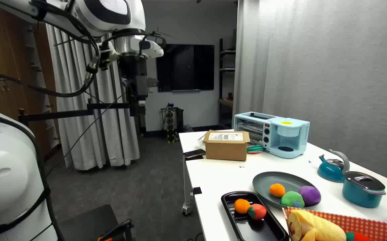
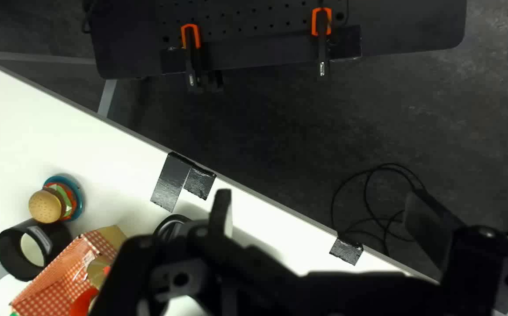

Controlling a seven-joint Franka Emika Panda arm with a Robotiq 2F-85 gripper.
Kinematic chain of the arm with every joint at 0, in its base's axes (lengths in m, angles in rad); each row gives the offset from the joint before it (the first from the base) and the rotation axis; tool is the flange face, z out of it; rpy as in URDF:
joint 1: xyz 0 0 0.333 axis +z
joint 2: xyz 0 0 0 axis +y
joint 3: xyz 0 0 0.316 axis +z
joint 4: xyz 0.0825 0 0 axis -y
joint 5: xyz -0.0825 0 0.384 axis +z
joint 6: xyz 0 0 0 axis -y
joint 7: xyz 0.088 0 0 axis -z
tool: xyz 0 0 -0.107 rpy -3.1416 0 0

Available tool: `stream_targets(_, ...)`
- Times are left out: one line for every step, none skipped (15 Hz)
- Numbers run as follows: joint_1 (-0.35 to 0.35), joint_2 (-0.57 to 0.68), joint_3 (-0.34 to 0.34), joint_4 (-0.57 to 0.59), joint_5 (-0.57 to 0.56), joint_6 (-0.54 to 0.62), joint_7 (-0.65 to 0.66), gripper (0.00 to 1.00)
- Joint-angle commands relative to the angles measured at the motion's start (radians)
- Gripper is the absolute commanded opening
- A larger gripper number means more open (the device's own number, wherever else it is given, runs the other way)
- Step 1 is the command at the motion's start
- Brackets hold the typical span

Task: Take the pear plush toy from the plate and place it in the box

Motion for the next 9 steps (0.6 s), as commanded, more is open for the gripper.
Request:
stream_targets(0.013, 0.006, -0.01, 0.002, -0.007, -0.001, 0.007, 1.0)
stream_targets(0.02, 0.0, -0.013, -0.009, -0.036, 0.018, -0.031, 1.0)
stream_targets(0.027, -0.003, -0.018, -0.016, -0.064, 0.032, -0.071, 1.0)
stream_targets(0.017, 0.012, -0.012, 0.002, -0.035, 0.004, -0.02, 1.0)
stream_targets(0.02, 0.013, -0.014, 0.001, -0.048, 0.006, -0.036, 1.0)
stream_targets(0.021, 0.013, -0.016, 0.001, -0.055, 0.006, -0.045, 1.0)
stream_targets(0.022, 0.014, -0.016, 0.001, -0.059, 0.006, -0.049, 1.0)
stream_targets(0.023, 0.014, -0.016, 0.001, -0.059, 0.006, -0.05, 1.0)
stream_targets(0.024, 0.014, -0.016, 0.001, -0.059, 0.006, -0.05, 1.0)
